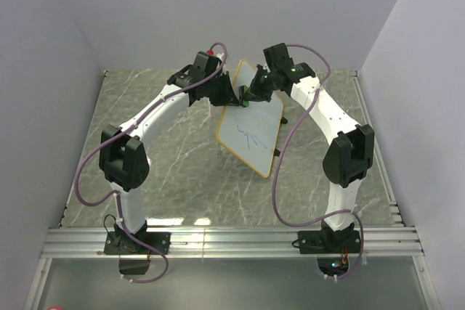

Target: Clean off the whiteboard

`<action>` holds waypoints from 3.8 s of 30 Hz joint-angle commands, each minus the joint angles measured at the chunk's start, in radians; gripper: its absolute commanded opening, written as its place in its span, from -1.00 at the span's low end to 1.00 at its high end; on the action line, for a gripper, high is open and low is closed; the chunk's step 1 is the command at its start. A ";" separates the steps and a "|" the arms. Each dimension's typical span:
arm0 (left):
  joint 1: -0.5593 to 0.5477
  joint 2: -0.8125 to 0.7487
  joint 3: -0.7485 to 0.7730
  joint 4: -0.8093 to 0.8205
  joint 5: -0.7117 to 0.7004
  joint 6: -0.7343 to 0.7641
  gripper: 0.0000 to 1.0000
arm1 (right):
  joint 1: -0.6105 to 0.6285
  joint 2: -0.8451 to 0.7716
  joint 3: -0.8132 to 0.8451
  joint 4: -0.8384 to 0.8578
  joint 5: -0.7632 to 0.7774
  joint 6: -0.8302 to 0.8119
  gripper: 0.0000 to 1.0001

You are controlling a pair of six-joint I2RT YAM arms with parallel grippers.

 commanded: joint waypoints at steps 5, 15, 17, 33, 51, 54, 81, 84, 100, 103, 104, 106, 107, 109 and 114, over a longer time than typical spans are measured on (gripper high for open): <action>-0.098 0.102 -0.086 -0.292 -0.123 0.227 -0.99 | 0.031 -0.085 -0.269 0.159 -0.095 0.044 -1.00; -0.100 0.098 -0.086 -0.295 -0.123 0.226 -0.99 | -0.019 -0.235 -0.679 0.260 -0.041 -0.002 -1.00; -0.100 0.098 -0.086 -0.297 -0.125 0.226 -0.99 | -0.033 -0.245 -0.736 0.272 -0.042 -0.011 -1.00; -0.103 0.112 -0.077 -0.300 -0.123 0.212 -0.99 | 0.011 -0.318 -0.910 0.322 -0.006 0.015 -1.00; -0.112 0.119 -0.097 -0.269 -0.109 0.178 -0.99 | 0.151 -0.321 -0.464 0.257 -0.086 0.183 -1.00; -0.112 0.116 -0.104 -0.269 -0.111 0.178 -0.99 | 0.157 -0.298 -0.445 0.266 -0.112 0.203 -1.00; -0.112 0.102 -0.106 -0.272 -0.111 0.178 -0.99 | 0.163 -0.475 -0.949 0.444 -0.107 0.239 -1.00; -0.112 0.087 -0.135 -0.262 -0.106 0.173 -0.99 | 0.139 -0.447 -1.016 0.487 -0.104 0.234 -1.00; -0.114 0.035 -0.176 -0.272 -0.121 0.173 -0.99 | -0.016 -0.383 -1.083 0.440 0.001 0.147 -1.00; -0.114 0.033 -0.176 -0.274 -0.126 0.170 -0.99 | -0.042 -0.471 -1.053 0.398 0.018 0.128 -1.00; -0.115 0.035 -0.175 -0.272 -0.123 0.169 -0.99 | -0.047 -0.529 -1.039 0.389 0.021 0.127 -1.00; -0.114 0.036 -0.170 -0.274 -0.126 0.163 -0.99 | -0.059 -0.590 -0.967 0.337 0.046 0.110 -1.00; -0.114 0.038 -0.167 -0.274 -0.123 0.163 -0.99 | -0.065 -0.638 -0.939 0.314 0.081 0.104 -1.00; -0.115 0.050 -0.147 -0.281 -0.123 0.157 -0.99 | -0.082 -0.674 -0.852 0.232 0.121 0.082 -1.00; -0.115 0.076 -0.097 -0.298 -0.135 0.146 -0.96 | -0.125 -0.702 -0.758 0.070 0.248 0.024 -1.00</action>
